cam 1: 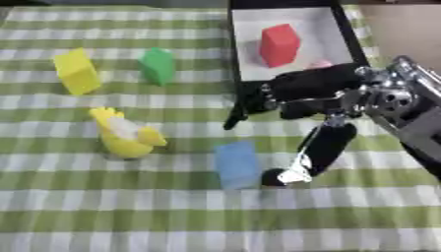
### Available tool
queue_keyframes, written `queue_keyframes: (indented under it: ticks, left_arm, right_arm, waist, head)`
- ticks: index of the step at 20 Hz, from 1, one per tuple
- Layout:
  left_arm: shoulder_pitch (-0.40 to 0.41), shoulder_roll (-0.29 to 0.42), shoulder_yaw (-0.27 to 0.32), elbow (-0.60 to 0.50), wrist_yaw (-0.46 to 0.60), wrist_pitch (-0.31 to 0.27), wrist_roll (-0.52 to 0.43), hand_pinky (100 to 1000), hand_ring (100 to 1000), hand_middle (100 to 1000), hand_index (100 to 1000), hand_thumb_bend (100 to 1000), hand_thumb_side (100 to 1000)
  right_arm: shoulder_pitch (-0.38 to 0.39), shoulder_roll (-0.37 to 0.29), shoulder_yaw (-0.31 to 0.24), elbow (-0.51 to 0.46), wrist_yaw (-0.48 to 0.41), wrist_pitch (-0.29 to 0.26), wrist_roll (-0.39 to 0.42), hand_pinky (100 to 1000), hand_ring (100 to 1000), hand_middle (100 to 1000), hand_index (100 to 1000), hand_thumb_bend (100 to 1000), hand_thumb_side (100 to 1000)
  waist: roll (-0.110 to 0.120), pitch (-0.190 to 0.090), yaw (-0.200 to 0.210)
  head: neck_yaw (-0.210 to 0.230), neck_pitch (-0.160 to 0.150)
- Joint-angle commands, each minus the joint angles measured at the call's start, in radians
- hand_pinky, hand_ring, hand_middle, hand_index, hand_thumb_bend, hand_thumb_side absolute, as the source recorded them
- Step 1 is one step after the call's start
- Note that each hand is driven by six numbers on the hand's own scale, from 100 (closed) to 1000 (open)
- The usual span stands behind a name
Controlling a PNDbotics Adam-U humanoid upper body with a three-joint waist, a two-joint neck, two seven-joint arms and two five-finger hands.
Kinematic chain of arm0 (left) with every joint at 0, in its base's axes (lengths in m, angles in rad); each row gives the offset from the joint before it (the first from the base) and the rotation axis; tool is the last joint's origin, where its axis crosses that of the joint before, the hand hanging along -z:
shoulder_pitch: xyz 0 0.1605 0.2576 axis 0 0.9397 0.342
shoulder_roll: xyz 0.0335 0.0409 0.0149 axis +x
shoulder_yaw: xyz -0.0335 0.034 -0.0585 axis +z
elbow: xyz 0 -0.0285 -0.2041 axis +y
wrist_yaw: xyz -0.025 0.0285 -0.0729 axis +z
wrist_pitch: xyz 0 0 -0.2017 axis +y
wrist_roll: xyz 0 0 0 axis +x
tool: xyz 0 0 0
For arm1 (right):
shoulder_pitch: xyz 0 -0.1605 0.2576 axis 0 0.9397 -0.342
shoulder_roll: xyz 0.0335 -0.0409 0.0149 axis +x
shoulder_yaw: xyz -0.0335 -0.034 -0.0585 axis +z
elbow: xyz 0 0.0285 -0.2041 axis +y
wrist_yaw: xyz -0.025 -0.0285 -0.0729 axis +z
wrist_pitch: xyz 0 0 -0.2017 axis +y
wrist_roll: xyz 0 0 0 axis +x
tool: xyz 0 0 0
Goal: Pick up objects on the table and place them in the box.
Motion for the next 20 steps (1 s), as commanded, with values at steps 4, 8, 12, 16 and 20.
queue_keyframes:
  ticks: [4,8,12,16,20]
  left_arm:
    - [-0.004,0.028,0.006,-0.012,-0.003,-0.002,-0.003,713,750,786,839,303,620]
    - [-0.006,0.028,0.006,-0.013,-0.003,-0.004,-0.004,713,750,785,834,303,620]
    - [-0.006,0.027,0.006,-0.013,-0.002,-0.004,-0.004,713,751,786,832,303,621]
    - [-0.007,0.026,0.006,-0.013,-0.002,-0.004,-0.004,713,751,786,828,301,621]
    - [-0.007,0.025,0.006,-0.013,-0.001,-0.004,-0.003,714,751,786,826,300,621]
  right_arm:
    - [-0.002,0.034,0.000,-0.023,0.111,0.024,-0.018,893,835,818,900,452,488]
    - [0.005,0.046,0.011,-0.023,0.164,0.013,0.005,892,832,810,900,454,526]
    - [0.013,0.052,0.019,-0.023,0.186,0.012,0.039,891,831,807,900,454,545]
    - [0.019,0.061,0.026,-0.019,0.207,0.020,0.059,890,832,803,904,469,548]
    - [0.023,0.074,0.035,0.013,0.243,0.010,0.063,890,834,803,905,480,550]
  waist:
    - [-0.012,-0.036,0.003]
    - [-0.014,-0.034,0.005]
    - [-0.015,-0.033,0.007]
    - [-0.015,-0.032,0.008]
    - [-0.015,-0.030,0.011]
  head:
    - [0.001,-0.002]
    - [0.002,-0.002]
    - [0.003,-0.002]
    - [0.002,-0.002]
    - [0.000,-0.002]
